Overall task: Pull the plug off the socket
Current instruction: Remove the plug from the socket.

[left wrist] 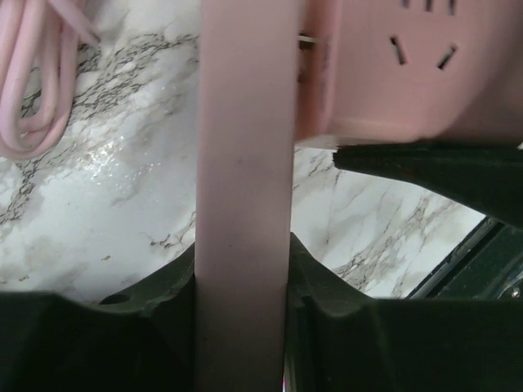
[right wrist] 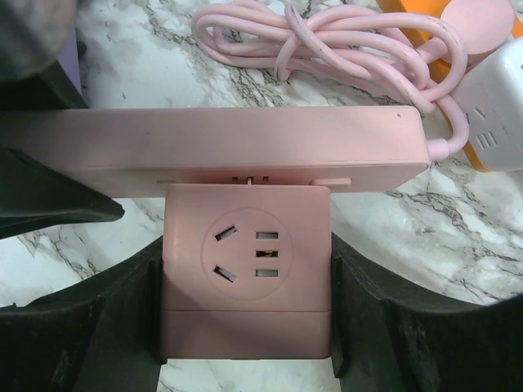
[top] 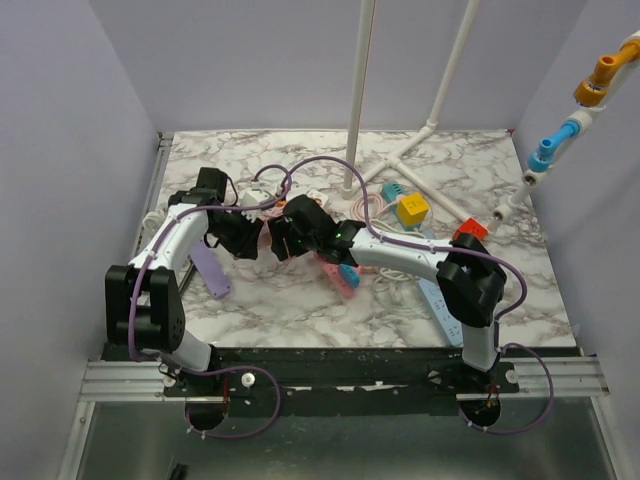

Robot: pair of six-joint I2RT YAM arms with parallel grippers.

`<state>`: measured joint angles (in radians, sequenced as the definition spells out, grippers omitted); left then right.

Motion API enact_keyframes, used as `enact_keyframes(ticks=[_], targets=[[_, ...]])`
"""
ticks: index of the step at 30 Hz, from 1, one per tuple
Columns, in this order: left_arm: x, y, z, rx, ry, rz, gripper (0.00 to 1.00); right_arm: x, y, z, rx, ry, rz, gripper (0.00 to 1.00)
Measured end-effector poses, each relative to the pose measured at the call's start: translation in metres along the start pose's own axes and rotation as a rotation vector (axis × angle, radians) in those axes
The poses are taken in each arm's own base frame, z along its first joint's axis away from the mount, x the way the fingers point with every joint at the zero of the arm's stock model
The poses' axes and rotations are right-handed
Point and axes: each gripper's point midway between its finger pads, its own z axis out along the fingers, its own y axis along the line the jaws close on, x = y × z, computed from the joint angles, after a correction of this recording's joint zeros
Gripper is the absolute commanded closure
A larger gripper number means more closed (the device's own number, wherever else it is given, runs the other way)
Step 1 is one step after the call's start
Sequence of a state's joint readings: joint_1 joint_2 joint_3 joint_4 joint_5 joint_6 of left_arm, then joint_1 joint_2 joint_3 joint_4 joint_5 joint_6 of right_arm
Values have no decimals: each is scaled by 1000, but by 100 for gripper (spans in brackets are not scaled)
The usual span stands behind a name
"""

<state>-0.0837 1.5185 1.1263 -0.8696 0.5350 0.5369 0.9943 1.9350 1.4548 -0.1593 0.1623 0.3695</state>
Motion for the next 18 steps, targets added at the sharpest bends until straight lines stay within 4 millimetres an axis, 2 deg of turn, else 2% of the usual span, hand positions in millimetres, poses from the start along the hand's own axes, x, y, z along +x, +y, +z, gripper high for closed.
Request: enact_keyframes(ticks=[6, 11, 14, 18], targets=[[-1, 0, -1, -3, 16, -14, 100, 0, -1, -2, -3, -4, 2, 68], [-1, -9, 2, 15, 37, -30, 100, 9, -7, -14, -9, -8, 18, 68], [2, 8, 3, -63, 65, -48, 100, 21, -8, -32, -13, 20, 23, 68], [8, 31, 7, -152, 103, -62, 100, 15, 3, -54, -38, 7, 41, 68]])
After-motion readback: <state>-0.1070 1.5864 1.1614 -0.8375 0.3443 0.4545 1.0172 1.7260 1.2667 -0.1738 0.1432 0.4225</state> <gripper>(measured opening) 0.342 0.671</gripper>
